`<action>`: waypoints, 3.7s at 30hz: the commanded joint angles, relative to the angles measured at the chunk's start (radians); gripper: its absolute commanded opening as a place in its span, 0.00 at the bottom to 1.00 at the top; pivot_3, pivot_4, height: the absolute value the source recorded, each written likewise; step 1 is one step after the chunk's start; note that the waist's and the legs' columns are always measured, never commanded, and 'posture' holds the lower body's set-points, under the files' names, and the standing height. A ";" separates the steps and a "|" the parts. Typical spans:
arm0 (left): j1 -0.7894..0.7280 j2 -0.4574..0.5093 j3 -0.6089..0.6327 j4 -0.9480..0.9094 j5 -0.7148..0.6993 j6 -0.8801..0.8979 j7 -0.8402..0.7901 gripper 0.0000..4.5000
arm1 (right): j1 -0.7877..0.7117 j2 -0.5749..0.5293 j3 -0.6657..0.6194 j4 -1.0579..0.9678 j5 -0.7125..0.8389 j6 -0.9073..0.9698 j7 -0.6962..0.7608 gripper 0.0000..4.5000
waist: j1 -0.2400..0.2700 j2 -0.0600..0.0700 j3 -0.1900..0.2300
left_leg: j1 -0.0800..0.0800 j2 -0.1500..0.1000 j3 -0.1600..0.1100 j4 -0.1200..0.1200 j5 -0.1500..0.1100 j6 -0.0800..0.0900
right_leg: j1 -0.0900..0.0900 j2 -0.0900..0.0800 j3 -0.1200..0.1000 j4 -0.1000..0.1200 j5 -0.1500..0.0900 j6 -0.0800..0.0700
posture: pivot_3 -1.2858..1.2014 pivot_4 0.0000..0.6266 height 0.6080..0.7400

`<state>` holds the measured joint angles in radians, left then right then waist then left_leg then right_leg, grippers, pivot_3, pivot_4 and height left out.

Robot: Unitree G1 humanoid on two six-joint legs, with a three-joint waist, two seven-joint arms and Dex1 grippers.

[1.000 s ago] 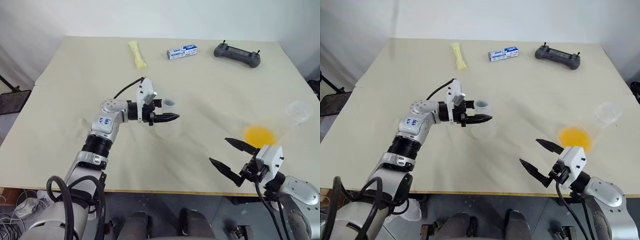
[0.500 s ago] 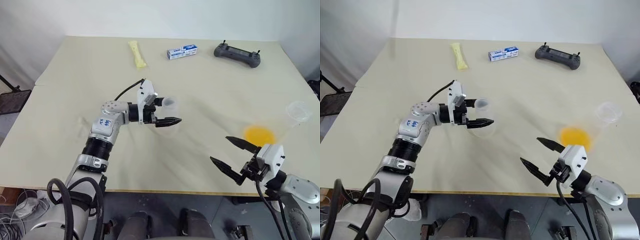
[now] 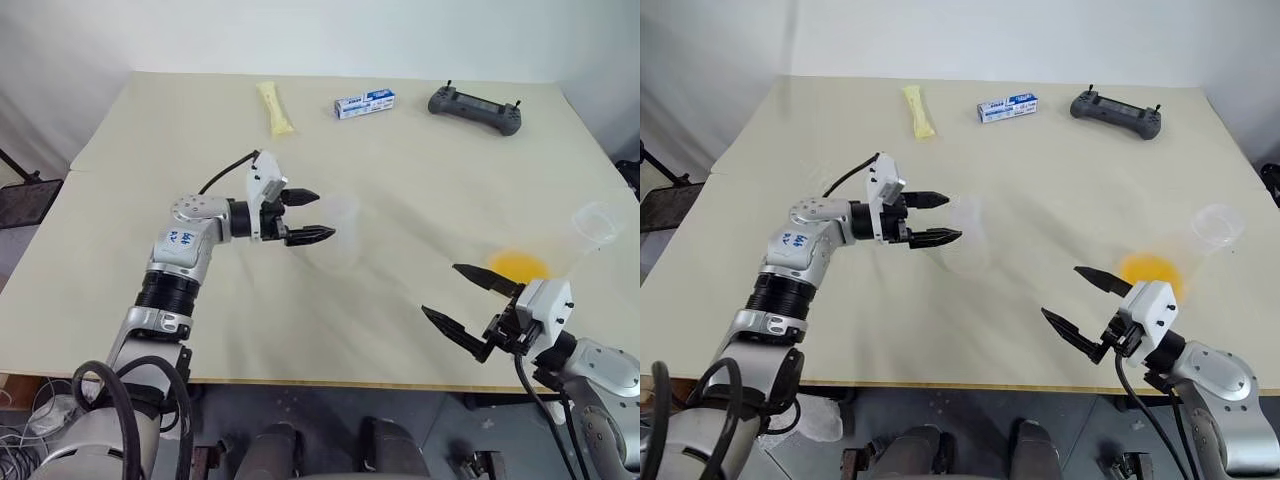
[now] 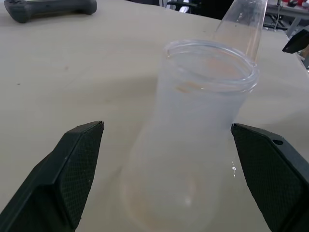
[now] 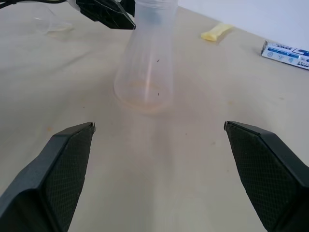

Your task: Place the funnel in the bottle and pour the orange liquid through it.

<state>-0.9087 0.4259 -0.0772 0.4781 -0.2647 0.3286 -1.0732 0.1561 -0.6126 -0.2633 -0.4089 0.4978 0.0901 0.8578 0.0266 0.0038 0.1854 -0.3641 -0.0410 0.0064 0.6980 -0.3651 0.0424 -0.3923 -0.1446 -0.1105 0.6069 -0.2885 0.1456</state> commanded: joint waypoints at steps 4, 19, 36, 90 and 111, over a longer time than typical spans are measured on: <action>0.017 0.127 0.075 -0.083 -0.034 0.042 -0.032 1.00 | -0.015 -0.023 -0.019 -0.003 0.021 0.007 0.024 1.00 | -0.003 0.000 0.000 | 0.000 0.000 0.000 0.000 0.000 0.000 | -0.001 0.000 0.000 0.000 0.000 0.000 | 0.52 0.24 1.00; 0.752 0.275 0.678 -0.663 -0.213 0.102 0.179 1.00 | -0.173 -0.072 0.044 0.129 0.046 0.053 0.162 1.00 | -0.017 0.001 0.000 | 0.000 0.002 -0.004 -0.001 -0.001 -0.001 | -0.001 -0.001 0.004 0.000 0.000 0.000 | 0.52 0.24 1.00; 1.091 0.112 0.895 -0.682 -0.186 -0.104 0.431 1.00 | -0.345 -0.071 0.121 0.281 0.026 0.049 0.270 1.00 | -0.001 0.002 0.000 | 0.000 0.000 -0.007 0.000 -0.001 -0.001 | 0.002 -0.003 0.006 -0.002 0.000 -0.001 | 0.52 0.24 1.00; 0.385 0.347 0.389 -0.389 -0.266 0.232 0.238 0.01 | -0.134 -0.077 -0.011 0.080 0.044 0.038 0.137 1.00 | -0.003 0.002 0.000 | 0.002 0.000 -0.002 0.000 -0.001 -0.001 | 0.000 -0.002 0.001 0.003 0.000 0.000 | 0.52 0.24 1.00; -0.248 0.353 0.014 -0.134 -0.308 0.639 -0.165 0.01 | -0.115 -0.011 0.025 0.040 0.004 0.006 0.057 1.00 | -0.004 0.001 0.001 | 0.000 0.000 -0.002 0.000 -0.001 -0.001 | -0.001 0.001 0.001 0.002 0.000 0.000 | 0.52 0.24 1.00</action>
<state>-1.1149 0.7787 -0.0447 0.3185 -0.5830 0.9682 -1.1872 0.0364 -0.6270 -0.2347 -0.3263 0.4952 0.1135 0.9229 0.0225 0.0051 0.1860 -0.3650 -0.0410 0.0049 0.6984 -0.3657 0.0418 -0.3939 -0.1434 -0.1092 0.6090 -0.2885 0.1454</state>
